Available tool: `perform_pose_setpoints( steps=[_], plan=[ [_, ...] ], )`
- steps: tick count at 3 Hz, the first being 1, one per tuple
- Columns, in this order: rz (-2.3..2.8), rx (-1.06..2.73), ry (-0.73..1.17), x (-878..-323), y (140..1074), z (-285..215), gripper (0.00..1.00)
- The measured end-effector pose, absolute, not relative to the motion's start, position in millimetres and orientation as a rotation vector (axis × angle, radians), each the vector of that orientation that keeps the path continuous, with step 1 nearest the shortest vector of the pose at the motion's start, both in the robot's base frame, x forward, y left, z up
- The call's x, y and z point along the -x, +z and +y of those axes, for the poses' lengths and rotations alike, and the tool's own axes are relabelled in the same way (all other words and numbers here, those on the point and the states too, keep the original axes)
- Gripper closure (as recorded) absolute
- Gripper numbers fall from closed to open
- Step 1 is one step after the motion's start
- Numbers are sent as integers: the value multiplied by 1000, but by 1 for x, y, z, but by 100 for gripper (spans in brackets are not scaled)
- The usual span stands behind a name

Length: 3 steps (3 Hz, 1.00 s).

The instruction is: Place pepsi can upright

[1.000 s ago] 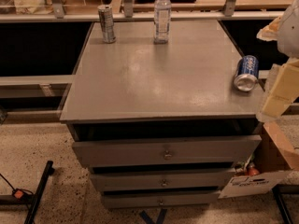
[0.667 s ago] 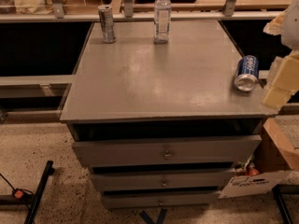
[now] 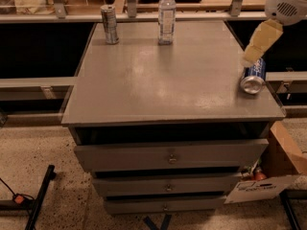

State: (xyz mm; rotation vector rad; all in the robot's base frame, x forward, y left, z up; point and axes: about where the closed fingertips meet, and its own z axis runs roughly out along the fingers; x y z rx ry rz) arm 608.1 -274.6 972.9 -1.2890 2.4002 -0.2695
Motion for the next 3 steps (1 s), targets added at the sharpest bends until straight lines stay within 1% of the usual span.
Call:
perform_pose_setpoints(
  steps=[1,2,3],
  plan=[
    [2489,1032,-261,-681,948,-293,0],
    [2526,948,-259,-711,927,-303,0],
    [2560,902,-202,-702,927,-306,0]
  ],
)
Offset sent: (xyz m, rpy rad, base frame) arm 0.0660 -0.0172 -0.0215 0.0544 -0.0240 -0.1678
